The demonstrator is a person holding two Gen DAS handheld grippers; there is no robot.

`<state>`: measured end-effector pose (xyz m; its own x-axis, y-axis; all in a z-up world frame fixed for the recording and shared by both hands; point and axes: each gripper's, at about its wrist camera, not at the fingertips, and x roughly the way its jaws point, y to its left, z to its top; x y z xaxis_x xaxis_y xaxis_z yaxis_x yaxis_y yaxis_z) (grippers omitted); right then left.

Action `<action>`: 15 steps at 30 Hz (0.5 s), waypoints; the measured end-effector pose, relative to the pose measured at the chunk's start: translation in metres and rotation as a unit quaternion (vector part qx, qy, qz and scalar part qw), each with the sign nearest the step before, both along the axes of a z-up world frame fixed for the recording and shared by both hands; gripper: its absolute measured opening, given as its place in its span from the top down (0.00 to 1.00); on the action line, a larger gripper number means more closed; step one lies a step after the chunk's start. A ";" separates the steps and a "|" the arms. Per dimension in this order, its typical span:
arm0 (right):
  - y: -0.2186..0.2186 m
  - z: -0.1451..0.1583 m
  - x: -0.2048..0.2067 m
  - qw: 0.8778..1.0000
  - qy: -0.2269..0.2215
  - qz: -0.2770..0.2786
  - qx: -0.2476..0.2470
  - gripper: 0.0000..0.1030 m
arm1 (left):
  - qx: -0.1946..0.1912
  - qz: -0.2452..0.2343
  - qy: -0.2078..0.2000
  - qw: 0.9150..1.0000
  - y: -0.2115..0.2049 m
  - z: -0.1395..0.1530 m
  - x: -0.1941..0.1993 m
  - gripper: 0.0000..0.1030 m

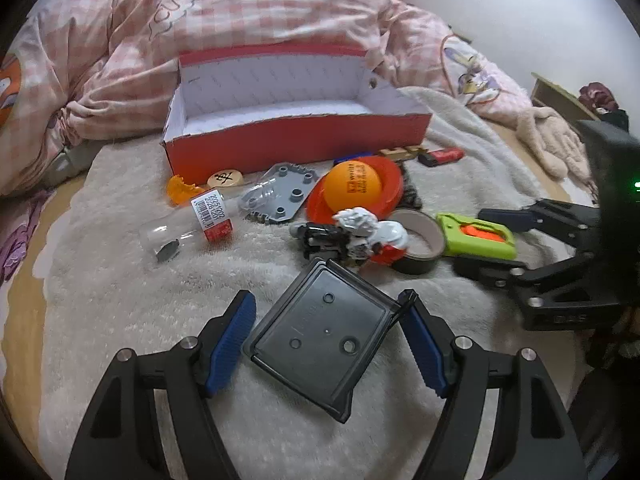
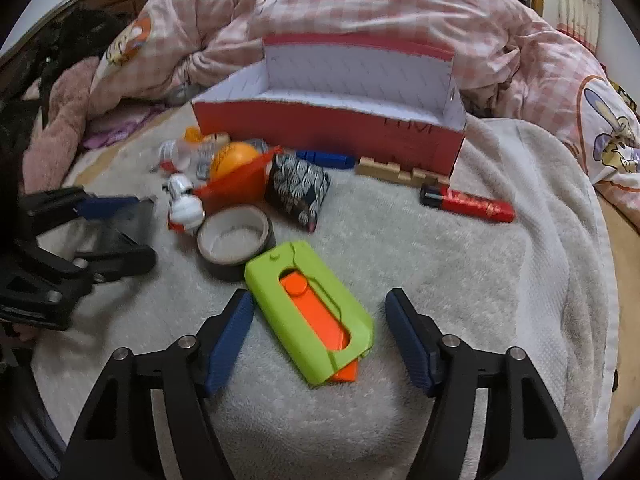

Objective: Organize objects
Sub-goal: 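Grasp the dark grey plastic tray with the left tool while the right tool grasps the green box cutter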

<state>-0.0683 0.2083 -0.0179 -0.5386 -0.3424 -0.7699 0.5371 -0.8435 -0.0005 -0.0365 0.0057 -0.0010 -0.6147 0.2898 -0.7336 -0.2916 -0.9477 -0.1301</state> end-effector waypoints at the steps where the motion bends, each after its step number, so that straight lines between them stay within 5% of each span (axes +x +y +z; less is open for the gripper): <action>1: -0.001 0.000 0.001 1.000 0.004 0.002 0.000 0.34 | 0.009 -0.009 0.009 1.000 0.000 0.002 0.004 0.28; 12: -0.001 -0.001 0.003 1.000 0.006 0.021 -0.009 0.47 | 0.042 0.001 0.035 0.999 -0.010 0.009 0.015 0.28; 15: -0.001 0.000 0.005 1.000 0.014 0.023 -0.010 0.59 | 0.044 0.004 0.037 0.998 -0.011 0.009 0.016 0.28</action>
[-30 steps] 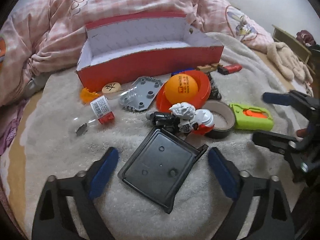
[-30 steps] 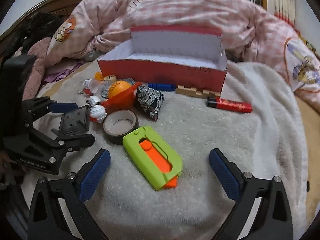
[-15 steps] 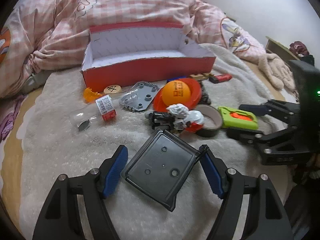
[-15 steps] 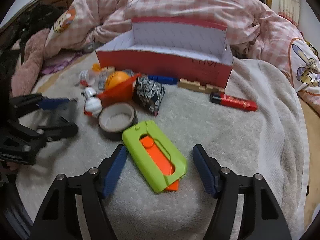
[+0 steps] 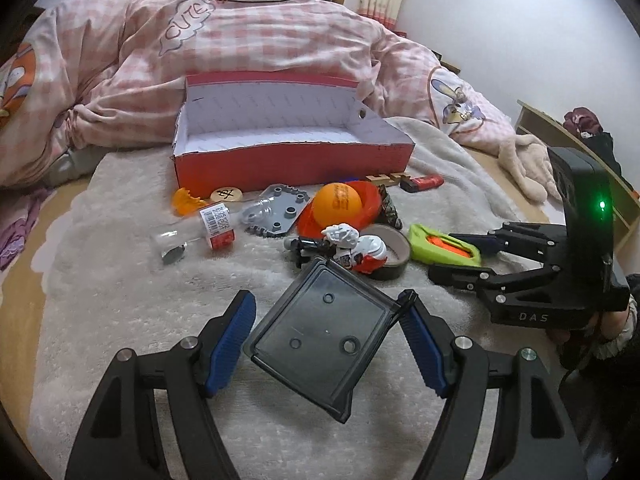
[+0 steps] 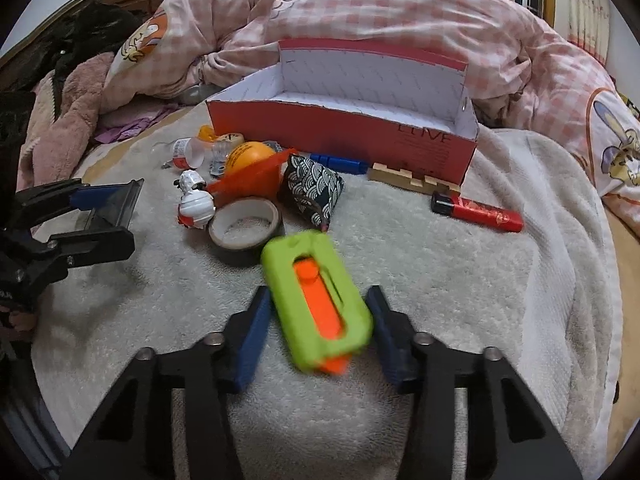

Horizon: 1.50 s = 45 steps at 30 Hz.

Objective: Organize objects
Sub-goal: 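Grasp the dark grey plastic tray with the left tool while the right tool grasps the green box cutter, then carry the tray and the box cutter up and over into the red shoebox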

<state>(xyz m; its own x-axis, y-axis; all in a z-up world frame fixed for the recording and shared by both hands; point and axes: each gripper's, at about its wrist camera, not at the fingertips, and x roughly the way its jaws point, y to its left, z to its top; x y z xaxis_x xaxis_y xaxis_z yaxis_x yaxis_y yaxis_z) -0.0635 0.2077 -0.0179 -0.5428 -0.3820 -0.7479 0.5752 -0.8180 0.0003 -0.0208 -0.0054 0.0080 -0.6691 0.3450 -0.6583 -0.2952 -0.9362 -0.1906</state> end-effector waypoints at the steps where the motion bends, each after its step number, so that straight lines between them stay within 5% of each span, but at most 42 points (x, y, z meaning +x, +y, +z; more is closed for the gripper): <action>1: 0.000 0.000 0.001 1.000 0.003 0.001 0.000 0.60 | -0.001 0.001 0.003 1.000 0.000 0.000 0.001 0.28; 28: 0.012 0.039 0.012 0.997 0.038 -0.030 -0.057 0.61 | 0.004 0.036 0.070 0.997 -0.008 0.036 0.009 0.28; 45: -0.003 0.108 -0.040 0.979 0.088 -0.052 -0.176 0.60 | 0.018 0.068 0.107 0.992 -0.020 0.094 -0.047 0.28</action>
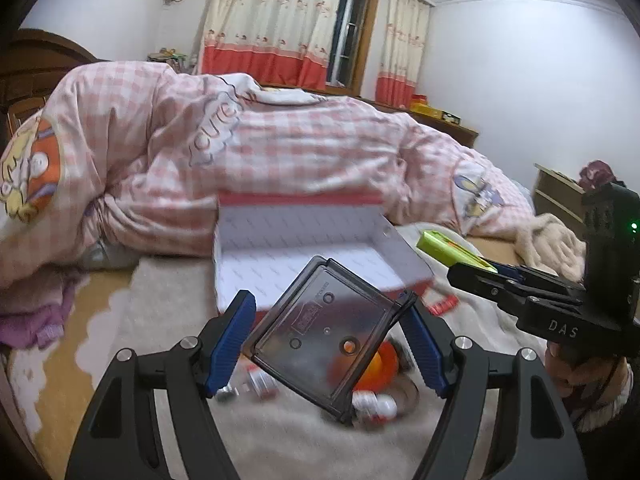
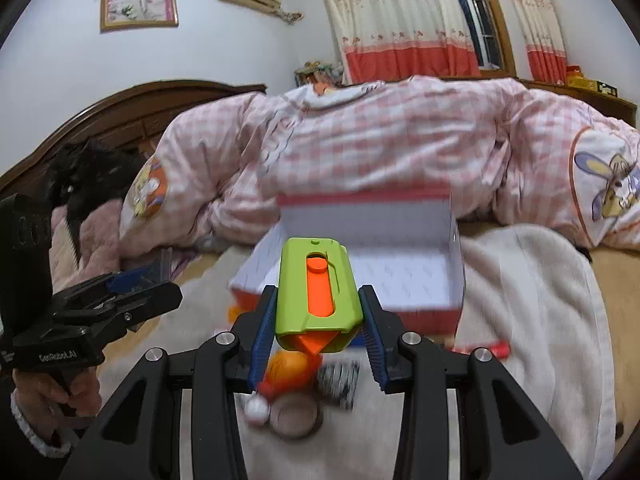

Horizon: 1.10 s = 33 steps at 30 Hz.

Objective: Organize objects
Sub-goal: 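Carry the tray and the box cutter up and over into the red shoebox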

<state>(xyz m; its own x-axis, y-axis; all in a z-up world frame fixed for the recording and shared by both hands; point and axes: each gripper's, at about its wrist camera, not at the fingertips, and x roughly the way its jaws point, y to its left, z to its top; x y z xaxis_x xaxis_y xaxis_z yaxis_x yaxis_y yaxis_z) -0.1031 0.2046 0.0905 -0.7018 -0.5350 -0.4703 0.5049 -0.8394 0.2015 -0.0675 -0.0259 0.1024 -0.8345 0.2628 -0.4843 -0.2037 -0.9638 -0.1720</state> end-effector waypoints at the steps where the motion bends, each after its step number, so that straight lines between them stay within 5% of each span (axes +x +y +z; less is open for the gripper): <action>1: -0.003 0.005 -0.009 1.000 0.002 -0.001 0.000 0.60 | 0.000 0.001 0.001 1.000 -0.001 0.005 -0.007 0.28; 6: -0.008 0.028 -0.051 0.999 0.015 0.006 -0.034 0.61 | 0.004 0.016 0.010 1.000 -0.007 0.024 -0.046 0.28; 16: -0.014 0.030 -0.109 1.000 -0.007 -0.013 -0.012 0.90 | 0.023 0.041 0.011 0.999 -0.011 0.026 -0.119 0.28; 22: -0.014 0.005 -0.128 0.999 -0.034 -0.017 0.015 0.97 | 0.027 0.032 -0.004 0.999 -0.011 0.004 -0.145 0.28; 33: -0.034 -0.034 -0.144 0.996 -0.059 0.002 0.067 0.97 | 0.001 0.014 -0.089 0.996 0.002 -0.054 -0.175 0.29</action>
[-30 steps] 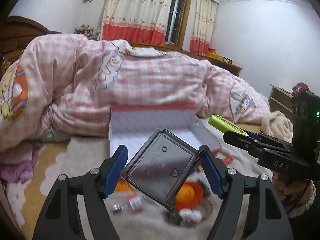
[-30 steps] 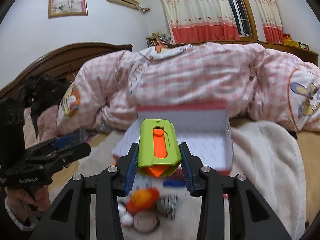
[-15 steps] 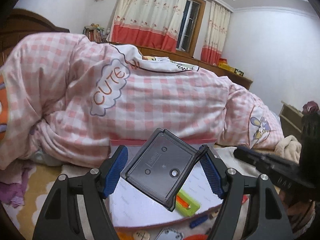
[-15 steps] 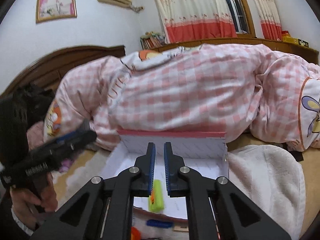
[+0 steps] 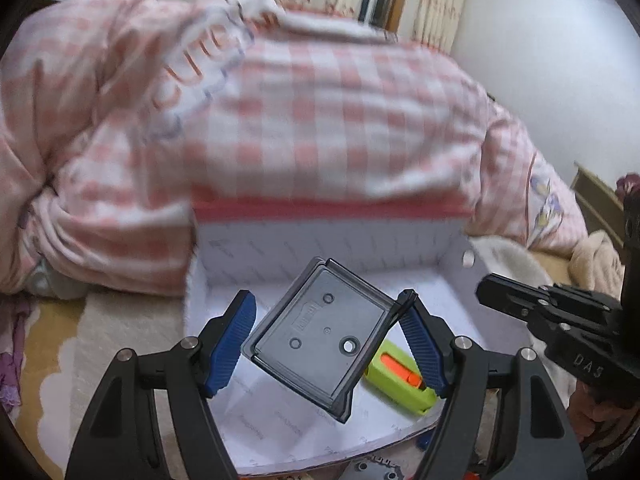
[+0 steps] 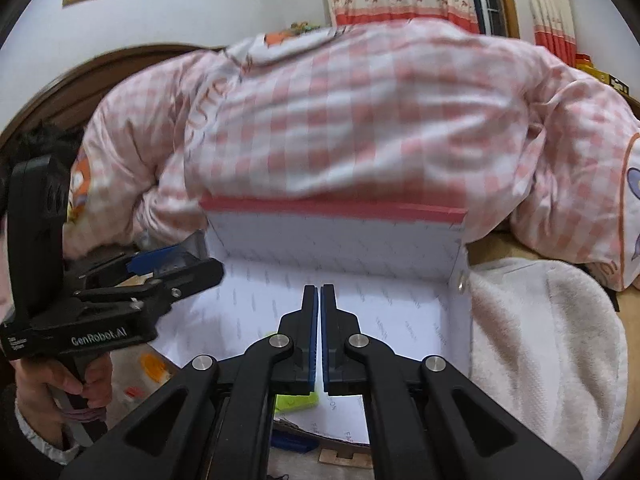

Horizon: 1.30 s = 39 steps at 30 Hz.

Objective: Organize objects
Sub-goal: 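Carry the tray and the box cutter up and over into the red shoebox, then lower the tray and open the left tool while the right tool releases the cutter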

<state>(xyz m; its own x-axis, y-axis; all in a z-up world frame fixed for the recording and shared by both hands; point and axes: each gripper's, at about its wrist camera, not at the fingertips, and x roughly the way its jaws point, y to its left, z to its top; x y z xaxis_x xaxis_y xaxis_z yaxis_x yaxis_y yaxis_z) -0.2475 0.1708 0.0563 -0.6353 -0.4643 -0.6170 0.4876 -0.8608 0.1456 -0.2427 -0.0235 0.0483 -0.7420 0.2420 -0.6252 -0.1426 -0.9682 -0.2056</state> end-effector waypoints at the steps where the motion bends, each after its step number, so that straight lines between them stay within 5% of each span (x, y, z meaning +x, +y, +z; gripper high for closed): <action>1: -0.002 -0.004 -0.002 1.000 -0.003 0.001 0.005 0.97 | 0.000 -0.003 -0.007 1.000 0.002 -0.003 -0.001 0.29; 7: -0.008 -0.024 -0.007 0.999 -0.022 0.002 0.022 0.97 | 0.000 0.005 -0.042 0.999 0.000 -0.016 -0.008 0.28; 19: -0.020 -0.036 -0.003 0.998 -0.030 0.017 0.049 0.97 | -0.059 0.017 -0.095 0.994 0.015 -0.040 -0.023 0.28; 28: -0.019 -0.036 -0.003 0.998 -0.029 0.014 0.058 0.97 | -0.102 0.010 -0.099 0.990 0.031 -0.047 -0.024 0.27; 39: -0.020 -0.041 -0.004 0.997 -0.034 0.011 0.065 0.97 | -0.103 0.001 -0.100 0.990 0.038 -0.051 -0.027 0.21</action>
